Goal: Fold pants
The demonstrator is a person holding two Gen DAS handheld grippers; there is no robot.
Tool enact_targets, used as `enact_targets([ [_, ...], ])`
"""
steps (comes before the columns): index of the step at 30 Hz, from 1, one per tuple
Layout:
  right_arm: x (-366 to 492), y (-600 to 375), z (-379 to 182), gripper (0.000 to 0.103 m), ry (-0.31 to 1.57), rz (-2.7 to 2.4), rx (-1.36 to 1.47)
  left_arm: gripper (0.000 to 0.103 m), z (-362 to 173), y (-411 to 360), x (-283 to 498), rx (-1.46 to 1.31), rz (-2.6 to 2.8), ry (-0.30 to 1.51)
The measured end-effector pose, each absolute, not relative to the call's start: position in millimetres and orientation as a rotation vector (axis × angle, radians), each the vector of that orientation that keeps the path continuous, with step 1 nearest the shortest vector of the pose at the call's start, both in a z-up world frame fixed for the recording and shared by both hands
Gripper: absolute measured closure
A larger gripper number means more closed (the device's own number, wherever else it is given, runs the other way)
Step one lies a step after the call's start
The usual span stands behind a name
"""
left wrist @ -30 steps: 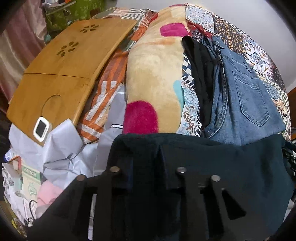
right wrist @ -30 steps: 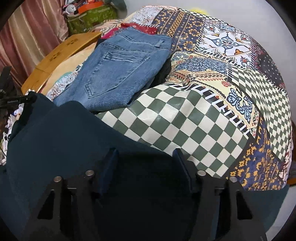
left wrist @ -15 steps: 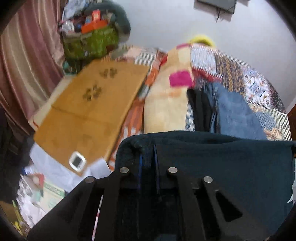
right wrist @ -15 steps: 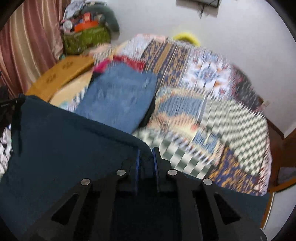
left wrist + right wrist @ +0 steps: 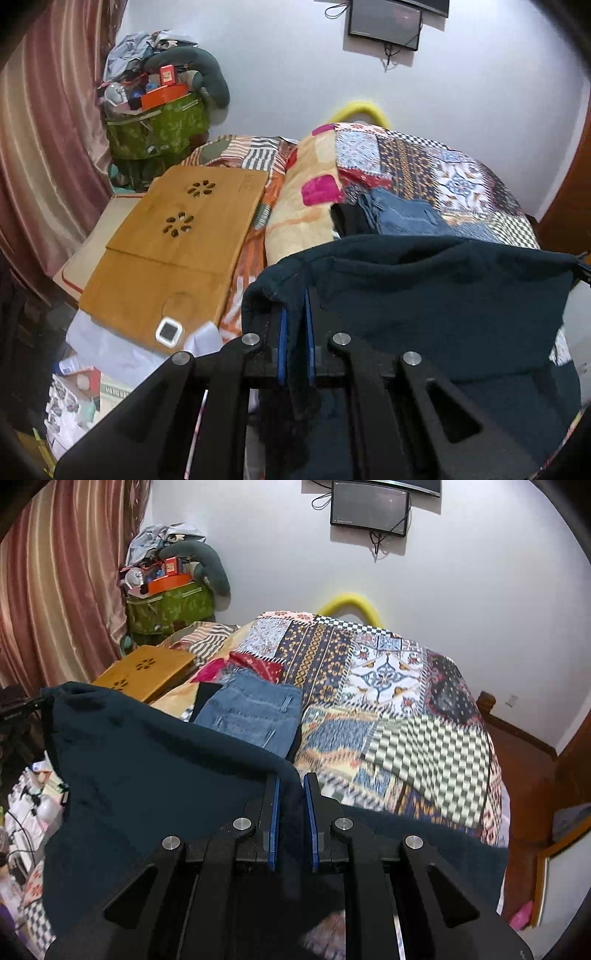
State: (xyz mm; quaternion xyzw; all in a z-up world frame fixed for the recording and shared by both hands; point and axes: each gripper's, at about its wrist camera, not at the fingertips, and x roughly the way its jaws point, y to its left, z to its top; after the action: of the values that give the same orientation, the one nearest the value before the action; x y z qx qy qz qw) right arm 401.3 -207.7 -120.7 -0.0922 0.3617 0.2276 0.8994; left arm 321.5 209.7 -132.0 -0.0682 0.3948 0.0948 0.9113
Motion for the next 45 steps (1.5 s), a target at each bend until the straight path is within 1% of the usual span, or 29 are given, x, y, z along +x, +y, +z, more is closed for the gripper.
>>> enact_targets([
  [5,346,-221,-121,0.092,0.737,0.484,-0.168,0.095,-128,200,276,-0.146,0.172,0.800],
  [13,290,-234,-125,0.092,0.730,0.489,-0.140,0.095,-125,185,211,-0.120,0.159,0.774],
  [19,255,-243,-140,0.092,0.760,0.511,-0.085,0.095,-144,179,178,-0.148,0.149,0.809],
  [27,225,-252,-170,0.092,0.832,0.511,-0.045,0.093,-183,167,148,-0.125,0.136,0.918],
  [32,211,-254,-182,0.090,0.874,0.509,-0.035,0.092,-184,164,134,-0.101,0.169,0.921],
  [35,206,-260,-181,0.090,0.877,0.509,-0.020,0.082,-180,167,130,-0.109,0.183,0.919],
  [37,203,-265,-177,0.090,0.860,0.487,-0.025,0.066,-176,168,131,-0.112,0.196,0.912],
  [39,202,-273,-171,0.090,0.841,0.459,-0.030,0.055,-172,167,137,-0.109,0.214,0.899],
  [42,208,-289,-166,0.089,0.841,0.409,-0.018,0.050,-169,161,152,-0.117,0.204,0.886],
  [43,212,-296,-165,0.088,0.841,0.385,-0.012,0.045,-169,159,157,-0.124,0.197,0.885],
  [44,216,-301,-165,0.084,0.843,0.364,-0.008,0.042,-168,155,166,-0.132,0.185,0.881],
  [45,221,-306,-164,0.077,0.847,0.345,-0.005,0.038,-167,152,172,-0.133,0.178,0.878],
])
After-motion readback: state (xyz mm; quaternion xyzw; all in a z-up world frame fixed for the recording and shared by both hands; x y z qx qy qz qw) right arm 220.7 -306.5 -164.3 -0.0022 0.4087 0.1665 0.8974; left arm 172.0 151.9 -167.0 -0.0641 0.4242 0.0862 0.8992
